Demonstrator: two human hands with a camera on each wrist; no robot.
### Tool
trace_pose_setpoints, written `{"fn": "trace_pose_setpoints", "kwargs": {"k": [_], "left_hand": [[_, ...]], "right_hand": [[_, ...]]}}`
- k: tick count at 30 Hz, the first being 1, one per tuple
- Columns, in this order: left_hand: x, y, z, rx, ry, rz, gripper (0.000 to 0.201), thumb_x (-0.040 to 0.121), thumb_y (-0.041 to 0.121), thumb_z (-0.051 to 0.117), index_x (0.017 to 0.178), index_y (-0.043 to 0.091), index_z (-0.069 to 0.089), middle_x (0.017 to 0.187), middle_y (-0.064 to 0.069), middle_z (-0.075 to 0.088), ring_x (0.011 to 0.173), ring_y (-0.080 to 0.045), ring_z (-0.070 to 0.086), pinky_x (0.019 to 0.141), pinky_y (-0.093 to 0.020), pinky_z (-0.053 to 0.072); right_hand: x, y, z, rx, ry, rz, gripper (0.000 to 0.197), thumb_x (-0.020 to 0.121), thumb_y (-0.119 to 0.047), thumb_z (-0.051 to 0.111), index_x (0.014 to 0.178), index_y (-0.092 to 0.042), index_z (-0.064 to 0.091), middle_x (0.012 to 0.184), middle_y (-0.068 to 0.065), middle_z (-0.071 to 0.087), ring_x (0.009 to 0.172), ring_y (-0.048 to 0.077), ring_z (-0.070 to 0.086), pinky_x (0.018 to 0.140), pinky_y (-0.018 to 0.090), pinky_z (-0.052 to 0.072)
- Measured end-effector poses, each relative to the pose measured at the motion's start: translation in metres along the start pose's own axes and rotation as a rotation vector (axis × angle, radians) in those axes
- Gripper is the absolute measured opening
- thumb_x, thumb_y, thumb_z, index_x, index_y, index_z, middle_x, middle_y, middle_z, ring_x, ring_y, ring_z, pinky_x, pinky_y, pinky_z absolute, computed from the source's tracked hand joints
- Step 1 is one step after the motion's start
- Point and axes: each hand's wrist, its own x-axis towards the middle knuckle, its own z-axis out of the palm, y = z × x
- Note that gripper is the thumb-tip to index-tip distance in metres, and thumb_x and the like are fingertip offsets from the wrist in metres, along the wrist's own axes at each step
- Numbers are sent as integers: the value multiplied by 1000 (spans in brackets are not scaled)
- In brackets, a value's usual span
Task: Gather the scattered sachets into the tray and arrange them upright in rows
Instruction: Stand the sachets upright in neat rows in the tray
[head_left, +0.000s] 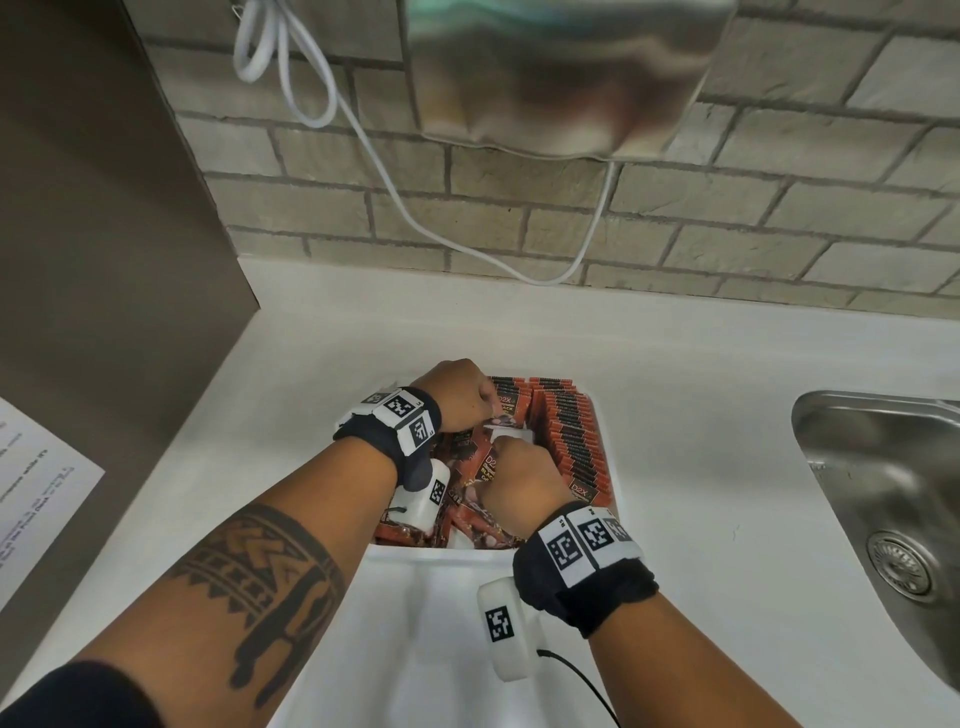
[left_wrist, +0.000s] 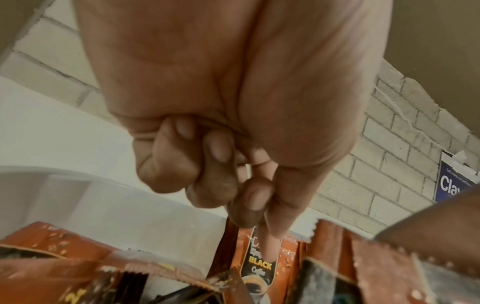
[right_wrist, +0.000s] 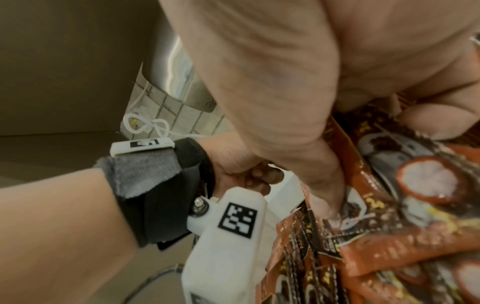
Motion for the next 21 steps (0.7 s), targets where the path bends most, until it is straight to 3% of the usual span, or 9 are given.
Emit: {"fn": "trace_pose_setpoints", "kwargs": {"k": [5, 12, 21], "left_hand": [[-1, -1, 0, -7, -21, -8, 23, 96, 20, 62, 111, 15, 78, 121, 0, 73, 108, -17, 65, 95, -29, 50], [0, 1, 3, -2, -14, -12, 25, 96, 15, 60, 113, 14, 77, 118, -2, 72, 91, -12, 59, 82, -22, 43], [1, 4, 5, -2, -25, -30, 25, 97, 17, 57, 112, 17, 78, 120, -1, 72, 94, -13, 61, 81, -23, 44]], "right_hand": [[-6, 2, -7, 29, 5, -5, 34, 90, -23, 68, 119, -9, 57, 116, 9, 65, 104, 24, 64, 82, 30, 51], [-12, 5, -14, 52, 32, -12, 37, 90, -25, 69, 122, -10, 57, 121, 6, 64, 103, 21, 61, 79, 26, 46], [-20, 9, -22, 96, 37, -31, 37, 92, -24, 66, 123, -8, 56, 122, 8, 64, 110, 22, 61, 80, 24, 43]]}}
